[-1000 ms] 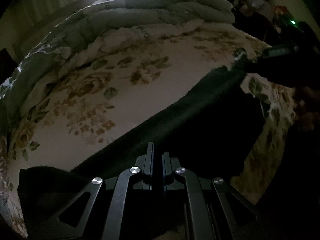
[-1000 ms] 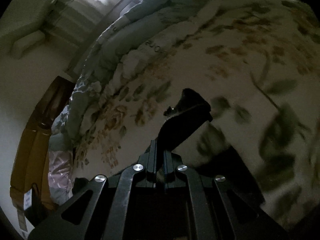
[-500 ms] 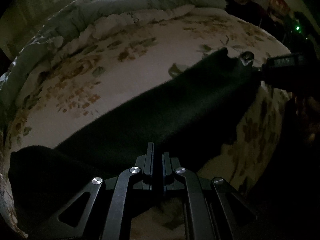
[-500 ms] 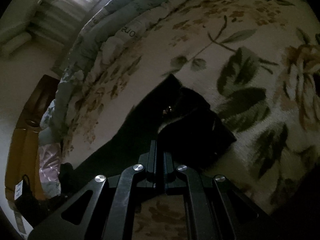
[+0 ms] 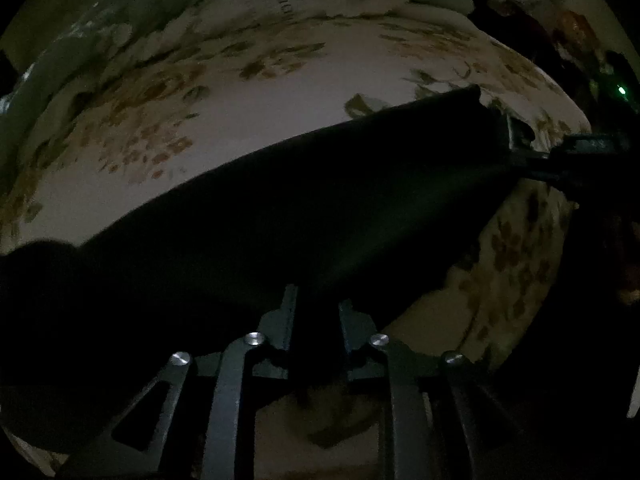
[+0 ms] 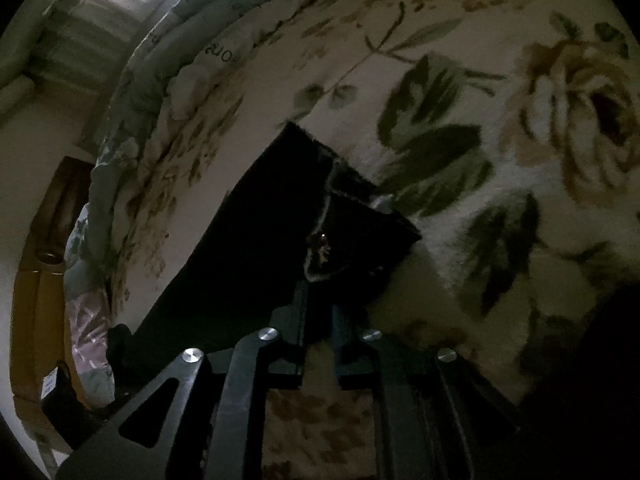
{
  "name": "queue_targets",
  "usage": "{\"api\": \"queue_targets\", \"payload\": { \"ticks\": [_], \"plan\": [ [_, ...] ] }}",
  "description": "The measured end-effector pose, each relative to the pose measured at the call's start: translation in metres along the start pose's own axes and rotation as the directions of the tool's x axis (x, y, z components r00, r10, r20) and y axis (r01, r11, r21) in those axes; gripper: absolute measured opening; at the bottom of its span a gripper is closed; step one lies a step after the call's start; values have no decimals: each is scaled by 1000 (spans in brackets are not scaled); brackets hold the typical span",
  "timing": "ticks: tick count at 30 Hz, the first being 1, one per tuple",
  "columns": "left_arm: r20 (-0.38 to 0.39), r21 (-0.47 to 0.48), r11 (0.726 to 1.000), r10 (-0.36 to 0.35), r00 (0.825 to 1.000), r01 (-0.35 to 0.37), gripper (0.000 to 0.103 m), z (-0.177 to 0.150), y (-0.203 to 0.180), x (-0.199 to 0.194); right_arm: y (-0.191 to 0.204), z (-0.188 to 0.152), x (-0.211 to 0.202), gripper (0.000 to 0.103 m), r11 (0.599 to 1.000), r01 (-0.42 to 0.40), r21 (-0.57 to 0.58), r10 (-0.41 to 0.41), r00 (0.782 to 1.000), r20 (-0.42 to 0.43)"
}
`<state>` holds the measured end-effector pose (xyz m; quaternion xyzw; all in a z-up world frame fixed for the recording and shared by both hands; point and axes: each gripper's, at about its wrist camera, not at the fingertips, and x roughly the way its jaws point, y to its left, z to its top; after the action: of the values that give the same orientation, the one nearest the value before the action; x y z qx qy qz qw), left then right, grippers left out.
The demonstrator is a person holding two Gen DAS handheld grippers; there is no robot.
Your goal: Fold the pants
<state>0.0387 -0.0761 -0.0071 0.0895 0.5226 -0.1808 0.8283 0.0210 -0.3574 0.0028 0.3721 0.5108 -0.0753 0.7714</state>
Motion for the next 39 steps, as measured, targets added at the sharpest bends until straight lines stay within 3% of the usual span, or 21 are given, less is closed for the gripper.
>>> {"api": "queue_targets", "payload": {
  "ticks": [2, 4, 5, 7, 9, 10, 11, 16, 21, 26, 29, 39],
  "plan": [
    [-1, -35, 999, -11, 1000, 11, 37, -3, 5, -5, 1, -2, -11, 30, 1000, 22, -8, -22, 1000, 22],
    [10, -71, 997, -12, 1000, 13, 43, -7, 11, -12, 1, -5, -21, 62, 999, 34, -2, -34, 998, 53],
    [12, -85, 996, -10, 1000, 11, 47, -9, 13, -15, 0, -6, -29, 64, 1000, 23, 5, -24, 996, 86],
    [18, -123, 992, -16, 1000, 18, 49, -13, 20, -22, 0, -8, -38, 64, 1000, 10, -3, -9, 993, 116],
    [19, -162, 987, 7, 1000, -4, 60, -17, 28, -28, 6, -10, -42, 64, 999, 1, -32, 2, 993, 116],
    [17, -184, 983, 33, 999, -30, 70, -18, 34, -31, 9, -12, -43, 64, 999, -10, -42, 14, 993, 116],
    [18, -201, 979, 45, 999, -40, 71, -20, 40, -34, 13, -13, -43, 64, 998, -22, -52, 28, 993, 114],
    [2, -326, 943, 77, 997, -72, 71, -30, 80, -46, 46, -24, -36, 64, 973, -129, -193, 146, 986, 76],
    [1, -446, 891, 90, 996, -79, 71, -35, 124, -58, 85, -41, -15, 64, 925, -223, -307, 217, 975, -54],
    [5, -518, 849, 124, 992, -103, 73, -33, 156, -68, 126, -59, 8, 64, 863, -287, -416, 231, 956, -181],
    [-26, -572, 809, 146, 989, -135, 74, -29, 179, -67, 148, -72, 27, 64, 816, -333, -473, 228, 937, -266],
    [-155, -677, 707, 132, 979, -203, 76, 15, 255, -50, 209, -94, 65, 64, 698, -395, -597, 199, 908, -369]
  ]
}}
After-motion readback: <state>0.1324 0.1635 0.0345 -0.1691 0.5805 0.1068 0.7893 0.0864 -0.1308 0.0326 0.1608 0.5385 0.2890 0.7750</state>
